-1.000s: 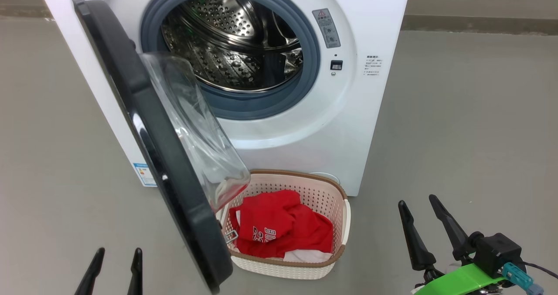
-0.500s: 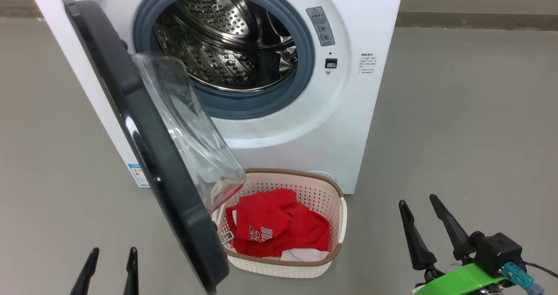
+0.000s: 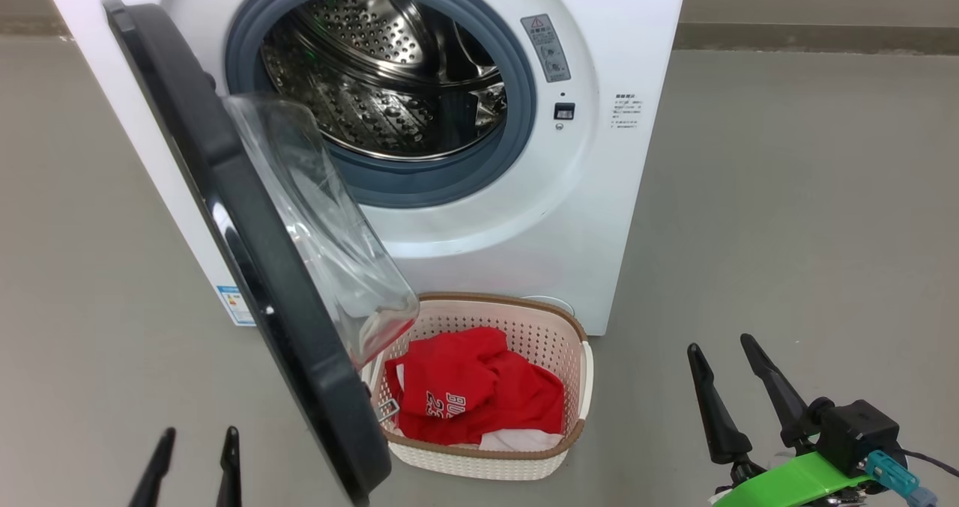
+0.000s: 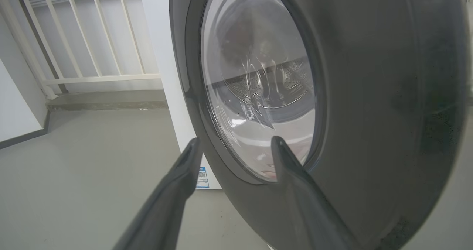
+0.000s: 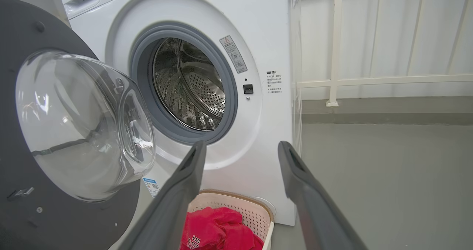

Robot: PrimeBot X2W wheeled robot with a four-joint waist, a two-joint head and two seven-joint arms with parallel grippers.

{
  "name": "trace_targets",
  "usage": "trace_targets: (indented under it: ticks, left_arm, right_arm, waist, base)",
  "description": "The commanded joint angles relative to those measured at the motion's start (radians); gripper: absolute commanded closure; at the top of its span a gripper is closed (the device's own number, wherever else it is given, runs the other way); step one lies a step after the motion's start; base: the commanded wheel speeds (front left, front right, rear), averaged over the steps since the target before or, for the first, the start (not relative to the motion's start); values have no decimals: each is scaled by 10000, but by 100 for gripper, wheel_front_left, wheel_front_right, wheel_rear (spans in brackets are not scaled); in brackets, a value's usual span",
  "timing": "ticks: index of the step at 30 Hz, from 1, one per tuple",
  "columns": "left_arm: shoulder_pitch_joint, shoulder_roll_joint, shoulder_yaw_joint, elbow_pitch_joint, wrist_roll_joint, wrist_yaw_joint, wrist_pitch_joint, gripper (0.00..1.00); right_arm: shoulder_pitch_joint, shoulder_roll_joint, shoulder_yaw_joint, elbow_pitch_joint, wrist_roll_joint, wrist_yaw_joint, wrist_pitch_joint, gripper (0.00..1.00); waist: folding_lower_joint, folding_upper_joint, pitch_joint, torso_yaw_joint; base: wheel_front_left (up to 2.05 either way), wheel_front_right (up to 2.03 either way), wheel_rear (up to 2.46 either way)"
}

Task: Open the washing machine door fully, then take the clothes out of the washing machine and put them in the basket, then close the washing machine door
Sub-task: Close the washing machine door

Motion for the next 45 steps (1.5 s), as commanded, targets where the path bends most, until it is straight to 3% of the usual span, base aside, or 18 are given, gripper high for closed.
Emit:
trace_targets:
  ticks: [1,2,3,6,9,14,20,21,24,30,38,45]
  left_arm:
    - [-170,63,233,-185,94,-64,-120,64]
    - [-175,53,201,-152,85,-65,-120,91]
    - [-206,43,189,-126,47,-66,-120,100]
    - [-419,10,294,13,-481,-72,-120,100]
    - [-817,-18,551,376,-1664,-47,-120,100]
    - [-1525,-26,661,586,-4544,365,-96,100]
    - [-2152,-28,496,-129,-9521,1312,825,100]
    - [-2152,-28,496,-129,-9521,1312,825,100]
    - [-2320,-28,375,-824,-11488,1890,1447,100]
    - [-2702,-29,294,-1980,-13994,3003,2609,100]
    - [-2897,-29,-124,-3148,-15168,3687,3460,100]
    - [-2958,-29,-563,-3411,-15269,3845,3604,100]
  right_arm:
    - [-313,-79,186,-229,99,65,-65,0]
    - [-316,-79,185,-225,102,65,-65,0]
    - [-317,-79,180,-220,103,65,-65,0]
    - [-299,-79,168,-204,105,65,-65,0]
    - [-273,-79,160,-183,88,65,-65,0]
    - [-254,-79,207,-136,39,65,-65,0]
    - [-205,-79,256,-131,121,65,-65,0]
    - [-205,-79,256,-131,121,65,-65,0]
    - [-166,-79,226,-144,108,65,-65,0]
    - [-143,-79,218,-141,62,65,-65,0]
    - [-158,-79,290,-131,43,65,-65,0]
    - [-213,-79,327,-137,26,65,-65,0]
  waist:
    - [0,-1,0,-6]
    - [0,-1,2,-9]
    - [0,-1,5,-9]
    - [0,-1,6,-6]
    - [0,-1,-10,0]
    - [0,-1,-83,-64]
    - [0,-1,-152,-152]
    - [0,-1,-152,-152]
    - [0,-1,-159,-175]
    - [0,-1,-156,-241]
    - [0,-1,-93,-435]
    - [0,-1,106,-733]
  base:
    - [0,0,0]
    - [0,0,0]
    - [0,0,0]
    - [0,0,0]
    - [0,0,0]
    - [0,0,0]
    - [0,0,0]
    - [0,0,0]
    - [0,0,0]
    - [0,0,0]
    - [0,0,0]
    - [0,0,0]
